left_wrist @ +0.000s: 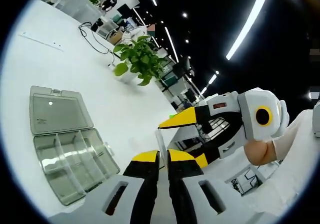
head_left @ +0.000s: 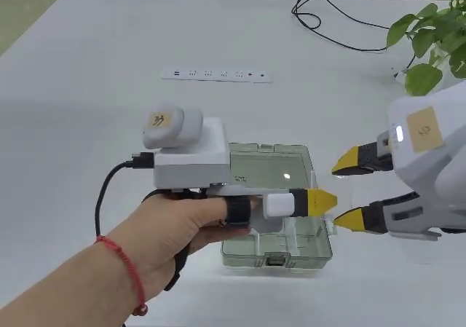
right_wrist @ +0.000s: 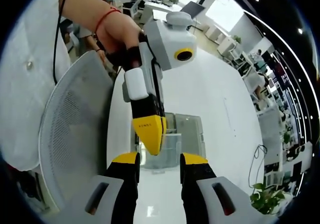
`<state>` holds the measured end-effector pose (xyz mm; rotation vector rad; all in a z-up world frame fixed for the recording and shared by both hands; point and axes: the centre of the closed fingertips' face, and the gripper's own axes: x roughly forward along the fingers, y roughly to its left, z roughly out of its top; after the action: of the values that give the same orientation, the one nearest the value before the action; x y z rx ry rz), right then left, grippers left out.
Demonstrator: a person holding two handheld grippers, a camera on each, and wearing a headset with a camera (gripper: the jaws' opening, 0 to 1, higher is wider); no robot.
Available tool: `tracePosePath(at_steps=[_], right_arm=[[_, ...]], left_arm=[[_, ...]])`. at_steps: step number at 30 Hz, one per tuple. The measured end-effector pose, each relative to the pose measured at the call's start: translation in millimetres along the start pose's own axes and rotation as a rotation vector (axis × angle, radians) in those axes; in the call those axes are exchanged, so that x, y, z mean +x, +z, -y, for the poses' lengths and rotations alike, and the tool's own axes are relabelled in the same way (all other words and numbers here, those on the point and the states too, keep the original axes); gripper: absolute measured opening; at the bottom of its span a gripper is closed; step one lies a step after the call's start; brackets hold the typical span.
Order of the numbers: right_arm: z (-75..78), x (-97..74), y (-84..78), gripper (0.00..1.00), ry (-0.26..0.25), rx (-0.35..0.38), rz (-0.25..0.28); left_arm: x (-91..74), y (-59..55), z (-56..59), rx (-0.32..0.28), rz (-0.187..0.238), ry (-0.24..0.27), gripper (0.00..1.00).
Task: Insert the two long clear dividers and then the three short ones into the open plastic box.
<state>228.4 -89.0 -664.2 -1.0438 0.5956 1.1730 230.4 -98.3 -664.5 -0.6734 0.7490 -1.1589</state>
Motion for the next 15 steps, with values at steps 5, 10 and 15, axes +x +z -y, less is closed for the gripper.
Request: tracePosePath(at_steps=[5,10,15], right_arm=[[-1.2,0.0,-0.9,0.33,0.0,-0.003,-0.005],[-1.5,0.1,-1.6,0.33,-0.002,-0.005,-0.004],[-1.7,-0.5,-1.8,0.33,-0.004,-0.011,-0.003]], left_arm=[[0.9,-1.6,1.5,-0.004,-0.001,-0.004,0.0],[1.7,-1.1,3.7,-0.019,0.006,-0.009,0.0],[1.8,-1.1,2.9,-0.026,0.01,0.0,0.0]])
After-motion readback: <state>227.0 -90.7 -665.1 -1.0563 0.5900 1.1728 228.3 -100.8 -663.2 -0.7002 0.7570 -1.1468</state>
